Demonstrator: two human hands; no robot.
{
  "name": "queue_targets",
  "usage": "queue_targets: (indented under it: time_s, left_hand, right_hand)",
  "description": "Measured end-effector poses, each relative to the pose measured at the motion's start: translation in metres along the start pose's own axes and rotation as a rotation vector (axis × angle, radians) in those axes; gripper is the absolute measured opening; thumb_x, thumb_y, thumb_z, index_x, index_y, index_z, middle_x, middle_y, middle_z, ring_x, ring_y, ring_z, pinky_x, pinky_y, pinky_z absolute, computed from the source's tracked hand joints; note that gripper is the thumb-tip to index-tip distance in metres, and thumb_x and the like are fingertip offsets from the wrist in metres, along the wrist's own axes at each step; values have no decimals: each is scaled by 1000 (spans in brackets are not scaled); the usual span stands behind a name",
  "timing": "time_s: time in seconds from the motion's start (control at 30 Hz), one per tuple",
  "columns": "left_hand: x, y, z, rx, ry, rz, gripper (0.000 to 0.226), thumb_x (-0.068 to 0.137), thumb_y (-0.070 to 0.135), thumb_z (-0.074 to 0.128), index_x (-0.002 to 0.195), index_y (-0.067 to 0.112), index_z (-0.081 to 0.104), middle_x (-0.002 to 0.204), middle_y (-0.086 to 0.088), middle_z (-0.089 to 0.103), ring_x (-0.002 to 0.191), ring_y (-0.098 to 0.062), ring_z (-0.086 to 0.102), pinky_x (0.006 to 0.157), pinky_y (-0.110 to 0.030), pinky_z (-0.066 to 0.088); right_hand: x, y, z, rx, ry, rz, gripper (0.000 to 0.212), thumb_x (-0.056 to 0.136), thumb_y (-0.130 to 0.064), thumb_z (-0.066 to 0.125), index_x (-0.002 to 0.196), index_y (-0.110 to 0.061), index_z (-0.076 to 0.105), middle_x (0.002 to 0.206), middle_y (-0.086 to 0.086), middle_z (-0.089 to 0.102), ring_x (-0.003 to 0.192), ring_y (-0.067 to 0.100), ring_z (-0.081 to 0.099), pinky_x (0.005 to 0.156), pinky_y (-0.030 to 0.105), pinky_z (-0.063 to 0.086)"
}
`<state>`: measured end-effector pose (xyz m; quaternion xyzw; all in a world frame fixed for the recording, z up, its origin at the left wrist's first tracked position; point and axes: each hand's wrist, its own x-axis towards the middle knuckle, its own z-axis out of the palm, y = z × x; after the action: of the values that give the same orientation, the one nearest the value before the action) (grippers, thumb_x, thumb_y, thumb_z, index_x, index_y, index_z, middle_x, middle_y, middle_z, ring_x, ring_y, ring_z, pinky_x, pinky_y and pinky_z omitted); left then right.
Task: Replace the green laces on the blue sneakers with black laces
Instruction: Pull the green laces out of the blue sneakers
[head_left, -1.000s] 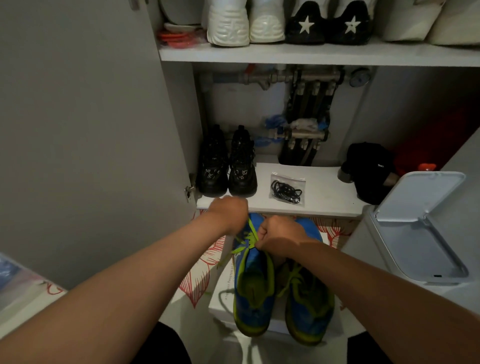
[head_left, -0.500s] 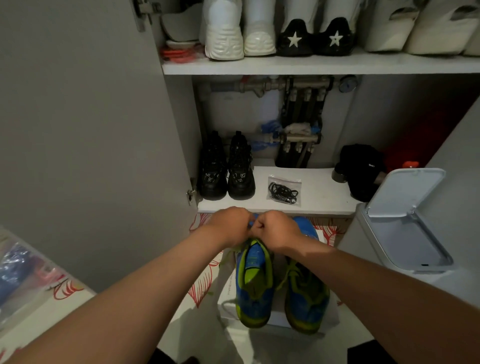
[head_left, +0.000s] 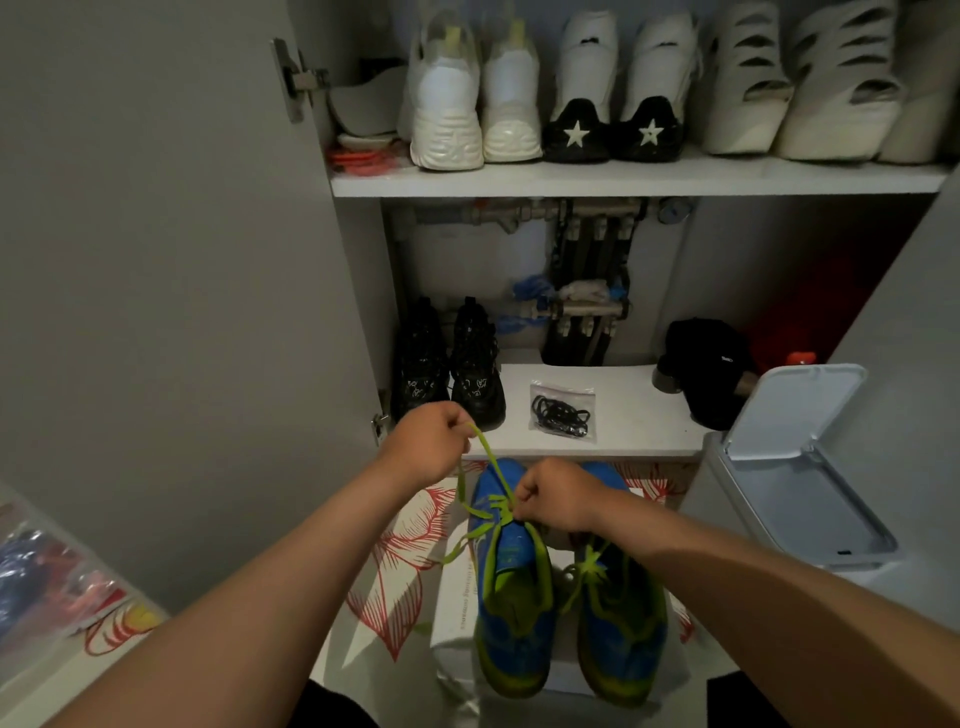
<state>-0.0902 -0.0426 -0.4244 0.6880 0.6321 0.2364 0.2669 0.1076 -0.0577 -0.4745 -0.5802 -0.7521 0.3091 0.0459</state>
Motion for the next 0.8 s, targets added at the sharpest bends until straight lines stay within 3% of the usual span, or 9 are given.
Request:
queue_targets:
  time_s: [0.1, 0.17, 0.23, 0.3, 0.43, 0.53, 0.6, 0.7, 0.8]
  left_hand:
    - [6, 0, -3, 118, 25, -35, 17, 93, 27, 56, 77, 31, 62, 90, 9, 71, 90, -17, 66, 83, -35, 53]
    - [8, -3, -5, 256, -56, -25, 14, 94, 29, 56, 100, 34, 67, 109, 6, 69, 107, -20, 62, 91, -36, 51]
    - [9, -6, -5, 392, -134, 72, 43, 93, 24, 57, 135, 33, 56, 137, 3, 57, 128, -24, 46, 104, -38, 42]
    - [8, -1, -2, 386, -202, 201, 59, 91, 18, 59, 146, 31, 44, 146, 1, 48, 133, -25, 38, 109, -35, 34]
    - [1, 8, 16, 370, -389, 286, 41, 92, 22, 63, 132, 28, 62, 130, 2, 63, 116, -17, 57, 98, -31, 46]
    - [-5, 6, 27, 426, -457, 243, 17, 93, 24, 60, 102, 20, 74, 102, 0, 70, 96, -19, 62, 82, -31, 49]
    - [-4, 3, 28, 441, -445, 211, 14, 93, 24, 56, 85, 22, 67, 89, 2, 64, 85, -18, 58, 72, -28, 42]
    - [-2, 1, 27, 408, -447, 175, 17, 96, 34, 53, 98, 24, 66, 93, 4, 62, 86, -16, 56, 70, -27, 38]
    - [-2, 2, 26, 368, -502, 151, 30, 97, 46, 54, 105, 21, 67, 95, 2, 65, 86, -19, 59, 72, -30, 43]
  right_hand:
    - [5, 5, -1, -13, 6, 15, 12, 84, -26, 76, 83, -15, 79, 90, -3, 77, 89, 11, 70, 86, 32, 57]
    - [9, 7, -1, -17, -5, 14, 11, 84, -26, 76, 83, -15, 78, 90, -3, 77, 90, 11, 70, 85, 31, 56]
    - [13, 7, -1, -33, -19, -1, 11, 85, -25, 75, 82, -14, 77, 83, -6, 74, 86, 10, 69, 81, 28, 54]
    - [16, 6, -1, -30, -29, -21, 13, 86, -23, 74, 74, -17, 72, 71, -12, 67, 77, 7, 65, 75, 23, 48]
    - [17, 8, -3, 67, -12, -44, 9, 87, -22, 74, 79, -19, 75, 72, -11, 67, 74, 5, 62, 75, 24, 50]
    - [17, 10, -5, 146, 10, -54, 9, 87, -20, 75, 87, -12, 78, 72, -15, 67, 67, -3, 59, 73, 21, 46]
    - [17, 11, -5, 169, 10, -59, 10, 88, -20, 75, 86, -11, 78, 79, -11, 71, 74, 0, 63, 75, 23, 49]
    - [17, 12, -3, 186, 17, -80, 11, 88, -21, 74, 86, -11, 77, 91, -2, 76, 81, 5, 67, 81, 25, 53]
    - [18, 9, -1, 204, 66, -113, 16, 88, -27, 74, 85, -11, 77, 78, -2, 72, 60, -6, 56, 63, 15, 46]
